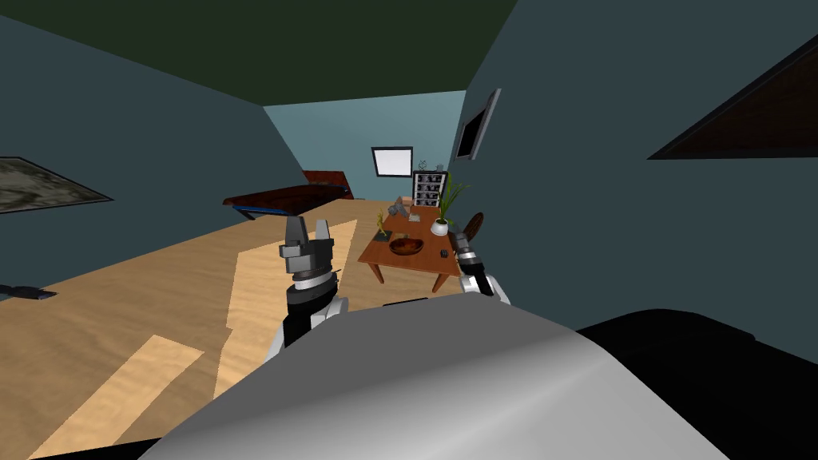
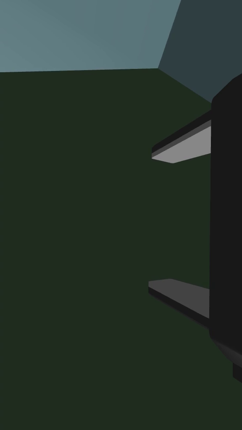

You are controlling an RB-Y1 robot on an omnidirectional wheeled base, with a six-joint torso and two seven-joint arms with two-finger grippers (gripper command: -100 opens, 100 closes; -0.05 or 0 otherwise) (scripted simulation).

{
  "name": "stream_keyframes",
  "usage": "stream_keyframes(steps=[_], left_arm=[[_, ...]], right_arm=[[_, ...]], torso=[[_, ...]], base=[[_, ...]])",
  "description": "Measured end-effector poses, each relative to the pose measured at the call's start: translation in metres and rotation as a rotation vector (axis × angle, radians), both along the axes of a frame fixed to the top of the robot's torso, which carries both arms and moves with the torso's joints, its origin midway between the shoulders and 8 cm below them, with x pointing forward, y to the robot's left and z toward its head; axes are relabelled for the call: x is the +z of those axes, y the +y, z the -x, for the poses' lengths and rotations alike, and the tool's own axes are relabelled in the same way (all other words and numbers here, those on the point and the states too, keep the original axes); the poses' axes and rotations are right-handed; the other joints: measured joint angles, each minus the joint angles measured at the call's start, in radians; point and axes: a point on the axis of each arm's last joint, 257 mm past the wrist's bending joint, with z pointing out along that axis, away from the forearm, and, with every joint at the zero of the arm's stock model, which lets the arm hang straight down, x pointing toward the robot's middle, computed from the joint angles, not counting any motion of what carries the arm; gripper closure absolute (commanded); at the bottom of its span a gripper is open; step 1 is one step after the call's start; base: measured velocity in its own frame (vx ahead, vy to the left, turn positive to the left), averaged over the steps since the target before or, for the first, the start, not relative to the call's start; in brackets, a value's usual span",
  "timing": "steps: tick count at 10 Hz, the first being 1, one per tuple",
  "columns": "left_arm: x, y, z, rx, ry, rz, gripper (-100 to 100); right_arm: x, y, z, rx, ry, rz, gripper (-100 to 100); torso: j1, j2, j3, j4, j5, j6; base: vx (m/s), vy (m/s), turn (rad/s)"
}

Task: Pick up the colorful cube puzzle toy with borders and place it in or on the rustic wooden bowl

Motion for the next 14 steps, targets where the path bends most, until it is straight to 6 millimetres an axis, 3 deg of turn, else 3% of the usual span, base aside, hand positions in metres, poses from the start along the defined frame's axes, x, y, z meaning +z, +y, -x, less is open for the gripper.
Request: stream_keyframes(steps=[7,14], left_arm=[[0.0,0.0,0.0,0.0,0.0,0.0,0],[0.0,0.0,0.0,0.0,0.0,0.0,0]], right_arm=[[-0.08,-0.024,-0.031,-0.102,0.199,0.175,-100],[-0.155,-0.049,-0.044,-0.182,0.386,0.315,-100]], torso=[[-0.001,-0.001,0.0,0.0,0.0,0.0],[-0.001,-0.002,-0.001,0.0,0.0,0.0]], base=[[-0.034,0.004,0.013],[-0.021,0.001,0.025]])
